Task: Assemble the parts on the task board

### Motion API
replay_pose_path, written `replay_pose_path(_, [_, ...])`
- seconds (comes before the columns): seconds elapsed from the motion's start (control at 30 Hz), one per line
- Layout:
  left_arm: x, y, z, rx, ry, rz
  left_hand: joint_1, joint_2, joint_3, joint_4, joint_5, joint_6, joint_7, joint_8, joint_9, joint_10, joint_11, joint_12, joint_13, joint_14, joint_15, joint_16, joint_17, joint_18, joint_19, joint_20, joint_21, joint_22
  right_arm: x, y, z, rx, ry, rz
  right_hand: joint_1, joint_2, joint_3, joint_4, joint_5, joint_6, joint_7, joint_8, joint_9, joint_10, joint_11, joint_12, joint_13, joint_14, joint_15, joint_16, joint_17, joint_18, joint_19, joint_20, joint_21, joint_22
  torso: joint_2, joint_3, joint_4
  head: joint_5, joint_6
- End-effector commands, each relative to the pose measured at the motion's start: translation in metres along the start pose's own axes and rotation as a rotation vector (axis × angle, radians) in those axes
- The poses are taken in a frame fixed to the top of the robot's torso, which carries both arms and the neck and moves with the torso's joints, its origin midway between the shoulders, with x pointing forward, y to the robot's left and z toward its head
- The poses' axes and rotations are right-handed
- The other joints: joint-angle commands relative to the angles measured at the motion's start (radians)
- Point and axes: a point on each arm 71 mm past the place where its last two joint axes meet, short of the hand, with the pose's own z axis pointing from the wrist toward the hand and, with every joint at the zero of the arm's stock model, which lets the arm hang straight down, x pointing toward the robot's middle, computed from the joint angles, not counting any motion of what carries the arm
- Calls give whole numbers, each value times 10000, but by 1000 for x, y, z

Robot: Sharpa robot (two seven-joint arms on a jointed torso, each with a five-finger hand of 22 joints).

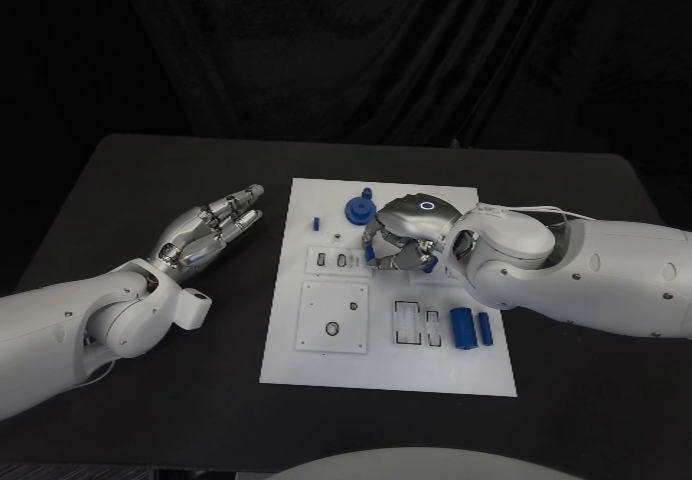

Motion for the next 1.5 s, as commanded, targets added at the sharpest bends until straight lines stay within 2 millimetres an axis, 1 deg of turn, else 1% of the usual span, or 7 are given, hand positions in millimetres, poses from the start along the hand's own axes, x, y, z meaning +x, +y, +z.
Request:
replay_pose_path(0.03, [2,-10,0,1352,64,-48,100,-13,49,-11,51,23,64,12,13,25,56,-5,4,-21,81,-37,-10,183,-5,50,8,9,4,1,2,134,145,-177,-62,4,-3,-38,72,-46,12,432,931,1043,66,27,2628,1039,48,29,2634,111,697,53,-60,2380,7,5,39,-39,-38])
replay_pose_path(0.43, [2,-9,0,1351,91,-65,102,-13,55,-15,53,50,78,18,17,23,54,-6,3,-21,81,-37,-10,183,-6,52,8,8,7,4,8,57,179,-173,-146,-16,-14,-50,45,-170,93,392,955,1043,143,27,2628,1039,115,29,2634,122,678,109,-104,2364,31,22,0,-13,-92])
replay_pose_path(0.73, [3,-9,1,1350,104,-74,102,-13,55,-15,53,50,78,18,17,23,54,-6,3,-21,81,-37,-10,183,-6,52,8,8,8,6,9,71,294,-199,-289,-52,-46,-79,-313,-572,214,199,929,1043,233,27,2628,1039,199,29,2634,134,662,201,-149,2349,11,10,0,-26,-136])
replay_pose_path(0.97, [3,-9,1,1350,108,-74,102,-13,55,-15,53,50,78,18,17,23,54,-6,3,-21,81,-37,-10,183,-6,52,8,8,10,5,9,140,470,-240,-444,-139,-153,-100,-965,-1176,354,-81,860,1043,263,27,2628,1039,236,29,2634,156,628,256,-230,2322,11,12,1,-27,-135])
replay_pose_path(1.07, [3,-9,1,1352,107,-72,103,-11,64,-21,56,58,96,22,18,24,57,-5,3,-21,82,-37,-10,183,-5,55,8,8,10,5,9,167,562,-260,-605,-181,-264,-25,-1495,-1561,419,-292,739,1043,283,27,2628,1039,251,29,2634,184,577,273,-345,2282,9,12,-4,-27,-136])
replay_pose_path(1.27, [2,-9,1,1348,105,-68,104,-11,66,-22,57,63,96,22,19,24,59,-6,3,-21,83,-37,-10,183,-5,56,8,9,11,5,9,138,600,-268,-703,-223,-382,50,-1931,-1980,445,-519,549,1043,290,27,2628,1039,259,29,2634,192,566,285,-383,2272,10,15,-4,-29,-144])
replay_pose_path(1.5, [2,-9,2,1366,101,-59,104,-12,70,-26,57,70,104,22,19,14,60,-11,0,-21,83,-37,-10,183,-5,58,8,8,9,5,9,13,417,-226,-936,-581,-665,506,-2950,-2593,453,-793,190,1043,289,27,2628,1039,259,29,2634,187,581,283,-373,2282,9,18,1,-43,-158])
